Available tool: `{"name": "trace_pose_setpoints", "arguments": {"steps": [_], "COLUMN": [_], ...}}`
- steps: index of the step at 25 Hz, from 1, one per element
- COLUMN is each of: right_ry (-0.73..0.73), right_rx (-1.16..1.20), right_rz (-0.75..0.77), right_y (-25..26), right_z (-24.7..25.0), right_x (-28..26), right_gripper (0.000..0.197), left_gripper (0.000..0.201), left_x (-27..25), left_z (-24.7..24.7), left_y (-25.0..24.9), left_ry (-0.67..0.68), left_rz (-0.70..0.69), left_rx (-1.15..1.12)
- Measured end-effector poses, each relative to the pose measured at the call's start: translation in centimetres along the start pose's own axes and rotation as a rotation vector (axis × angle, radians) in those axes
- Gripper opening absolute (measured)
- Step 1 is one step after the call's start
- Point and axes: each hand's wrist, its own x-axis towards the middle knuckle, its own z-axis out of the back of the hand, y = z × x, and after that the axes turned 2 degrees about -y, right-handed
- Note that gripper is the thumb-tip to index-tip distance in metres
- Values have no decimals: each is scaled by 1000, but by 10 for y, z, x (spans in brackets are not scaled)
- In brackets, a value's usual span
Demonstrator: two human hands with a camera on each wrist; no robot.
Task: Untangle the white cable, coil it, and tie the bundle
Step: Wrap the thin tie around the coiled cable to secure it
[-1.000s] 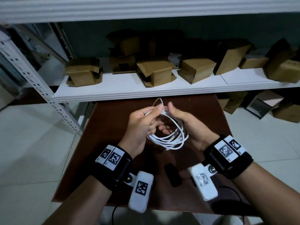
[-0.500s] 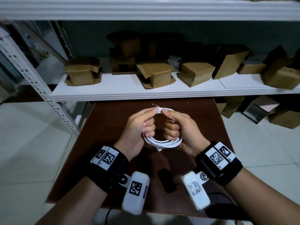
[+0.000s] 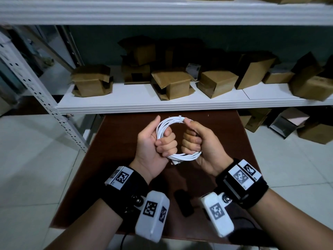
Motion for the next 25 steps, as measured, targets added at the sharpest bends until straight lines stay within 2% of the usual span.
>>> {"name": "trace_pose_setpoints", "arguments": {"steps": [5, 9, 14, 18, 21, 25], "right_ry": [5, -61, -92, -159, -191, -167], "right_rx": [-123, -123, -127, -168, -321, -384], "right_rz": [-86, -77, -71, -56, -4, 34], "right_y": [32, 23, 19, 5, -4, -14], "right_z": [2, 7, 13, 20, 20, 25], "right_x": [-2, 0, 2, 7, 11, 16], "right_gripper": [40, 45, 41, 31, 7, 15], "left_gripper": [47, 52, 52, 45, 41, 38], "left_x": [0, 2, 1, 8, 13, 15], "left_z": [-5, -7, 0, 10, 19, 28], "left_y": [-18, -12, -14, -10, -8, -7], "left_ry": [-22, -23, -41, -149, -264, -308], "left_rz": [14, 65, 79, 75, 30, -5], "left_rx": [139, 210, 286, 404, 498, 574]}}
